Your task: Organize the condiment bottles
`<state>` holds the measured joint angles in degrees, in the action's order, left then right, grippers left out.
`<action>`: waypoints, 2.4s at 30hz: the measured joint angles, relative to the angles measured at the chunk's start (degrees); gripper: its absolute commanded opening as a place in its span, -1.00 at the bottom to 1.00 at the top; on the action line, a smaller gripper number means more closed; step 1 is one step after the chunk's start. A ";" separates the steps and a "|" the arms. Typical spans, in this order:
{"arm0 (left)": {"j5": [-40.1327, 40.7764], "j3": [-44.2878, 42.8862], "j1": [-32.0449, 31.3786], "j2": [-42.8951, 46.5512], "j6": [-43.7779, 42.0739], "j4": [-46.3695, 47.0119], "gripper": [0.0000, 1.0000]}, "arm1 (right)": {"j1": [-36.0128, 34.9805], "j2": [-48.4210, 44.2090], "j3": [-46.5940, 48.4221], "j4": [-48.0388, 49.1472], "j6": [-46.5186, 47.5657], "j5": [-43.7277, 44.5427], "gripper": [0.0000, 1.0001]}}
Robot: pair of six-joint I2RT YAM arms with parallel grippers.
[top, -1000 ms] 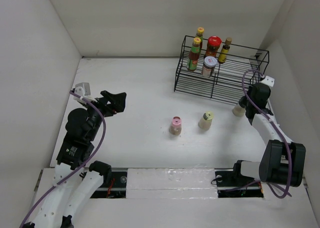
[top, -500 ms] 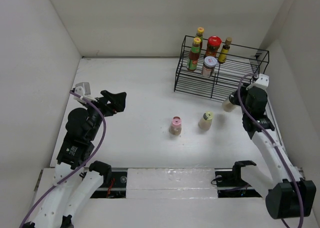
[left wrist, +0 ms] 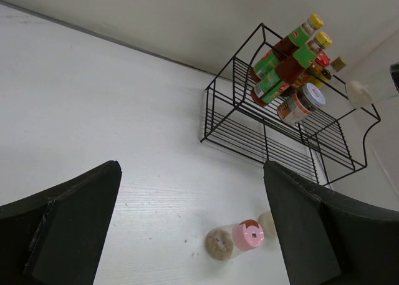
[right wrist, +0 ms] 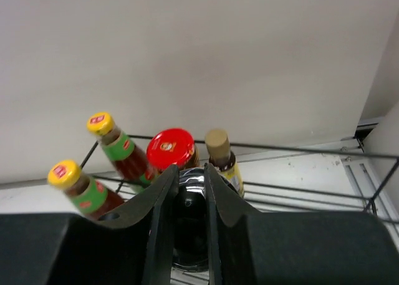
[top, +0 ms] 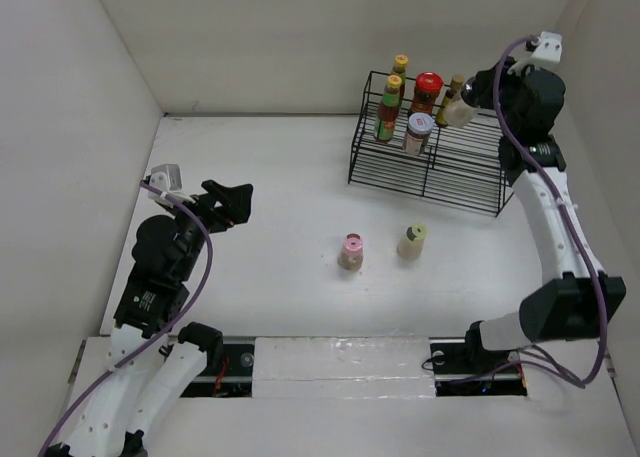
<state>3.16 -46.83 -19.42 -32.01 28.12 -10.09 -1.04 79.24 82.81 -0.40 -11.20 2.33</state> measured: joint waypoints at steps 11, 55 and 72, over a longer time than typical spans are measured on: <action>0.44 0.00 0.00 -1.07 0.00 -0.02 0.88 | 5.53 16.94 17.49 -2.38 1.90 -2.86 -0.81; 0.52 0.00 0.00 -1.75 0.00 -0.02 0.88 | 7.63 27.36 18.34 -5.46 6.47 -0.17 0.35; 0.28 0.00 0.00 -0.33 -0.04 -0.02 0.53 | -26.18 -3.69 -28.72 10.43 2.95 -13.20 0.51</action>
<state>3.44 -46.83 -19.42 -32.34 28.08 -10.11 -27.22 75.55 54.08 10.02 -8.25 -10.87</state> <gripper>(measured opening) 0.777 0.573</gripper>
